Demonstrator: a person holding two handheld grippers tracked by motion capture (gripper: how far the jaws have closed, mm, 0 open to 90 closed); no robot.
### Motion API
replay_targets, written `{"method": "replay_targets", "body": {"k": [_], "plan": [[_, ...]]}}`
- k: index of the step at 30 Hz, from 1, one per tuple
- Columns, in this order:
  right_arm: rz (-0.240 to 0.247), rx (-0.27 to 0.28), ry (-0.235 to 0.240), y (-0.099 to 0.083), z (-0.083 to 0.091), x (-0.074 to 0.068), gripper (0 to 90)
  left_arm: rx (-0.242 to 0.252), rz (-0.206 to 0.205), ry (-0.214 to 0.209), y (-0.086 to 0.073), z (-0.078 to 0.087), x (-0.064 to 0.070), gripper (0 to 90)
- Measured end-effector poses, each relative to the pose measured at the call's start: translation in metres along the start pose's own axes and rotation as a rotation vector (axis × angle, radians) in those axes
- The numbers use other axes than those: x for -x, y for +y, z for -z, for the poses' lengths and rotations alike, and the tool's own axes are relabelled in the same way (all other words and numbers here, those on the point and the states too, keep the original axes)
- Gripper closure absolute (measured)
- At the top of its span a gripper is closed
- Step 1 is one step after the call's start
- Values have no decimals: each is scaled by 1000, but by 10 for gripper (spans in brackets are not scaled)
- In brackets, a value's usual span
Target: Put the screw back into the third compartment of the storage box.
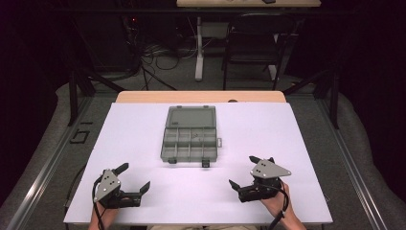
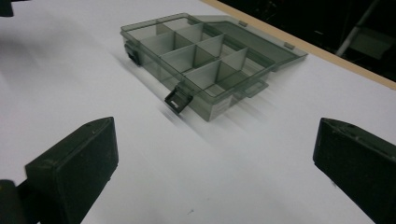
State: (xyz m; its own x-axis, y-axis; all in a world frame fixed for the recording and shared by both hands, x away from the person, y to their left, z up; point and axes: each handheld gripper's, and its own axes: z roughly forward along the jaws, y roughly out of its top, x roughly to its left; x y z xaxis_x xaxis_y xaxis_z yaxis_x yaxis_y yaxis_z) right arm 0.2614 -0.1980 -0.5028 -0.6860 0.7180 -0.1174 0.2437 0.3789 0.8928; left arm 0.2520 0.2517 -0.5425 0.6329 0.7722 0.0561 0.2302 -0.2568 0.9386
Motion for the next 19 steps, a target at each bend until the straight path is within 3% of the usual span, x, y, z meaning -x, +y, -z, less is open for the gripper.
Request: {"method": "replay_targets", "body": {"k": [6,8,11,16,19], "plan": [[-29,50,-68,-21,16,-1,0,4,0,-4,0,0,0,1],[-19,69,-89,-25,23,-2,0,4,-1,-4,0,0,0,1],[-42,79,-104,-30,29,0,0,7,0,-4,0,0,1,1],[-38,110,-110,-31,33,1,0,2,-2,-8,0,-1,1,2],[-31,102,-110,-31,31,-1,0,-4,0,-8,0,-1,0,2]]}}
